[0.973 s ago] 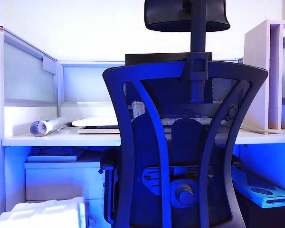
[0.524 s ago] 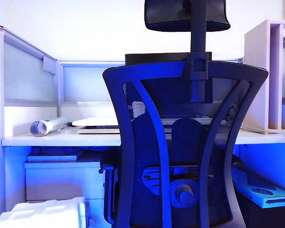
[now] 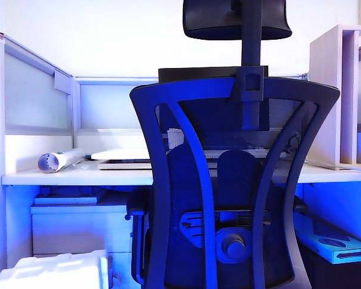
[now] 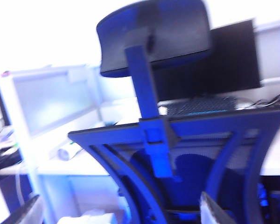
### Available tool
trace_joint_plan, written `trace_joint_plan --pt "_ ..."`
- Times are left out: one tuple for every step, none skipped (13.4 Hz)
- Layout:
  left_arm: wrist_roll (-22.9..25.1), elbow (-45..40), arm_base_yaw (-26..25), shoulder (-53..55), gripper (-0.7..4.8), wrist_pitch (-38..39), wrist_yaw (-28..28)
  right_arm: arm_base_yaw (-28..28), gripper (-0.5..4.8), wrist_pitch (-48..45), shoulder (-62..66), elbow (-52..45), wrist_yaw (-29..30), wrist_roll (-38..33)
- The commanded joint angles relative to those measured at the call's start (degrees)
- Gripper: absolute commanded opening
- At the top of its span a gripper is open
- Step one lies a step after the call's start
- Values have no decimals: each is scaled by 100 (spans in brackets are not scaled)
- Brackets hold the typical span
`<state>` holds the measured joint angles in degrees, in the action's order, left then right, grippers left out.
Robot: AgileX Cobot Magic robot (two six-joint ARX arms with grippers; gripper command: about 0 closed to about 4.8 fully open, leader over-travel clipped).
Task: Pull out the black chair under the table.
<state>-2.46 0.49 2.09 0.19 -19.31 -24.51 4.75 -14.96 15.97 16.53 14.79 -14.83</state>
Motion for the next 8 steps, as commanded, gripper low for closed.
trace_joint_plan --pt "-17 2 -2 2 -4 -103 -39 0 479 -1086 2249 1156 142 -83" --pt "-17 2 -2 2 -4 -114 -39 4 479 -1163 2710 1447 240 -109" --pt "-17 2 -2 2 -4 -116 -39 4 479 -1335 3316 1818 369 -175" --pt "-15 2 -4 2 -4 -114 -37 221 479 -1639 4356 2514 444 -170" --pt "-17 2 -4 2 -4 -114 -39 345 479 -1722 4798 2846 439 -166" --pt "-13 2 -7 2 -4 -111 -35 638 479 -1707 6793 4616 293 -59" --pt "-11 2 -7 2 -4 -111 -33 638 479 -1679 7020 4835 293 -61" --pt "-13 2 -7 2 -4 -111 -17 638 479 -1674 7425 5217 282 -59"
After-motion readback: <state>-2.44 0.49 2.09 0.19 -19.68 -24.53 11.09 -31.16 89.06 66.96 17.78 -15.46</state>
